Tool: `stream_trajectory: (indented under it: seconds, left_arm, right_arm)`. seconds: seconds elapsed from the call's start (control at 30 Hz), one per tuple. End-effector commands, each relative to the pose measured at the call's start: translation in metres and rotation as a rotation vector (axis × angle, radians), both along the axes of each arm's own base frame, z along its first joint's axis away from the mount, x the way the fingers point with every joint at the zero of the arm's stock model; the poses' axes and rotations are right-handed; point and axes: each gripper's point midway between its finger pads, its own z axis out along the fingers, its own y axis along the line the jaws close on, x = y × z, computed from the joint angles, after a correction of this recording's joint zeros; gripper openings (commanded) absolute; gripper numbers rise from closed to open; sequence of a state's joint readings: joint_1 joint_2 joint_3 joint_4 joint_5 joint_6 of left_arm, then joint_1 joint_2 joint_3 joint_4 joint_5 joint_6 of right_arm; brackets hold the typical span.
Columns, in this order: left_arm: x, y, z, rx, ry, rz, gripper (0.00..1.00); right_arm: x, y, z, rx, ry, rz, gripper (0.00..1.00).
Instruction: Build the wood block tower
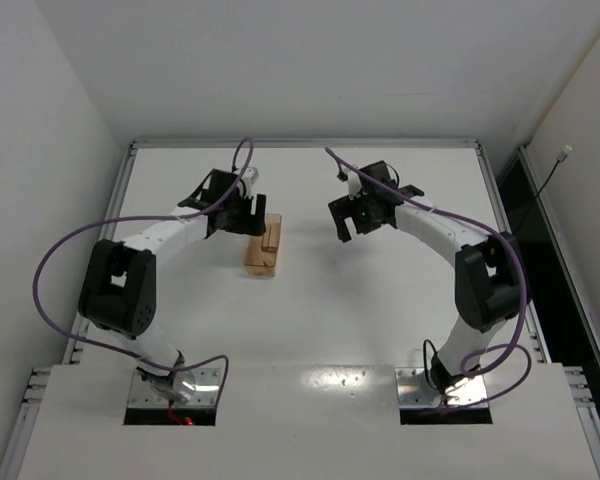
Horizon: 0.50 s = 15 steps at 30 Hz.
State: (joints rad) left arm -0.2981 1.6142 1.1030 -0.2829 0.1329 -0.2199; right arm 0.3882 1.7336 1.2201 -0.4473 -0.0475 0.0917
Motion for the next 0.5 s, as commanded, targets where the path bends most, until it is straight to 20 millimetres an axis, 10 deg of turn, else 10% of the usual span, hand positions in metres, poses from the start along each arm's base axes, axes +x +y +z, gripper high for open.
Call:
stream_trajectory:
  seconds: [0.0, 0.47]
  left_arm:
    - [0.005, 0.0, -0.015, 0.031, 0.04, 0.032, 0.67]
    - [0.016, -0.003, -0.047, 0.091, 0.096, 0.058, 0.25]
  right_arm:
    - [0.01, 0.009, 0.014, -0.003, -0.046, -0.006, 0.92]
    - [0.006, 0.005, 0.01, -0.02, -0.04, -0.004, 0.92]
